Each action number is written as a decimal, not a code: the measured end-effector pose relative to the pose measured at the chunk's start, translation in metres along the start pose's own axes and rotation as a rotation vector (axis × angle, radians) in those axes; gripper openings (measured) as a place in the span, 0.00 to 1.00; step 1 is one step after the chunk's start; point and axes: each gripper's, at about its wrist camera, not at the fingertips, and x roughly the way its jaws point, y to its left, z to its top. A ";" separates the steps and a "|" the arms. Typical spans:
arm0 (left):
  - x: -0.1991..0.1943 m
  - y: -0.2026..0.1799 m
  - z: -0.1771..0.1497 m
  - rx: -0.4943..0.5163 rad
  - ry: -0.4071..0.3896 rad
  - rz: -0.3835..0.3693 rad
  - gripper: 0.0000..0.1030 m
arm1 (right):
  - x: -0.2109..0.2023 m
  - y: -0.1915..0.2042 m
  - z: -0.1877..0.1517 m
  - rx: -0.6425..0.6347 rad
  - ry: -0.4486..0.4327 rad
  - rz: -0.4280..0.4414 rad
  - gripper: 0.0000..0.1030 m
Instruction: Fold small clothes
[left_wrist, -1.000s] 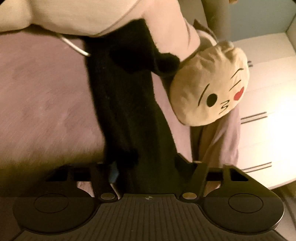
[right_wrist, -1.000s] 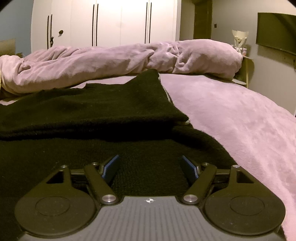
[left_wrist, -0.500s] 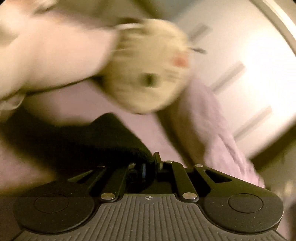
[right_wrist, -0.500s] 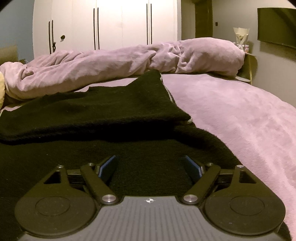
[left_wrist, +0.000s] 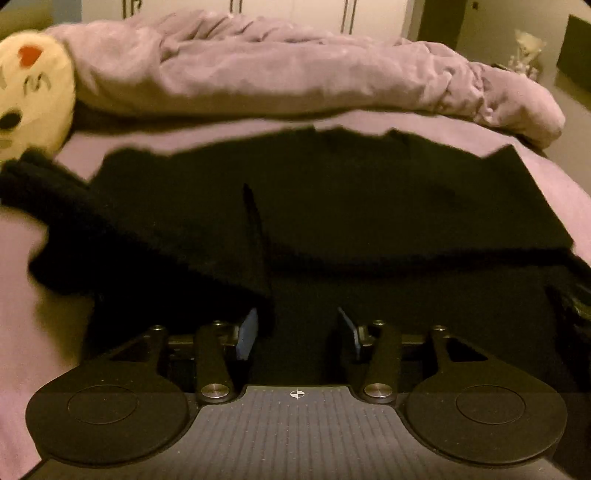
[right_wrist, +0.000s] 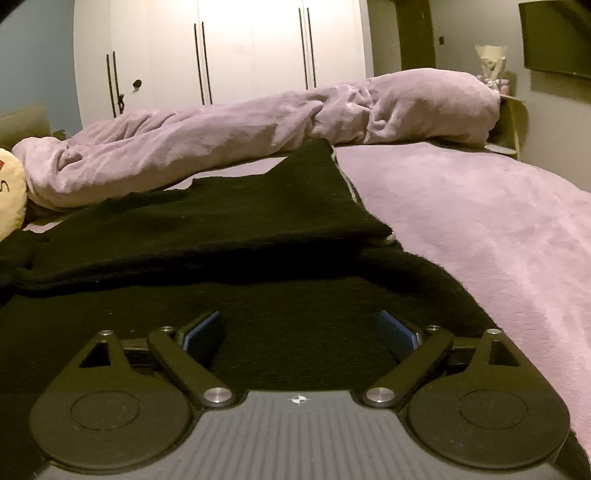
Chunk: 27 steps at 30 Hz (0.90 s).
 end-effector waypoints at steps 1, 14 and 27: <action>-0.009 0.002 -0.013 -0.028 -0.014 -0.006 0.60 | 0.000 0.000 0.000 -0.003 0.003 0.006 0.93; -0.109 0.088 -0.116 -0.486 -0.109 0.089 0.75 | -0.026 0.129 0.010 -0.258 -0.004 0.181 0.77; -0.140 0.149 -0.131 -0.676 -0.120 0.294 0.83 | -0.020 0.301 -0.011 -0.729 -0.117 0.381 0.45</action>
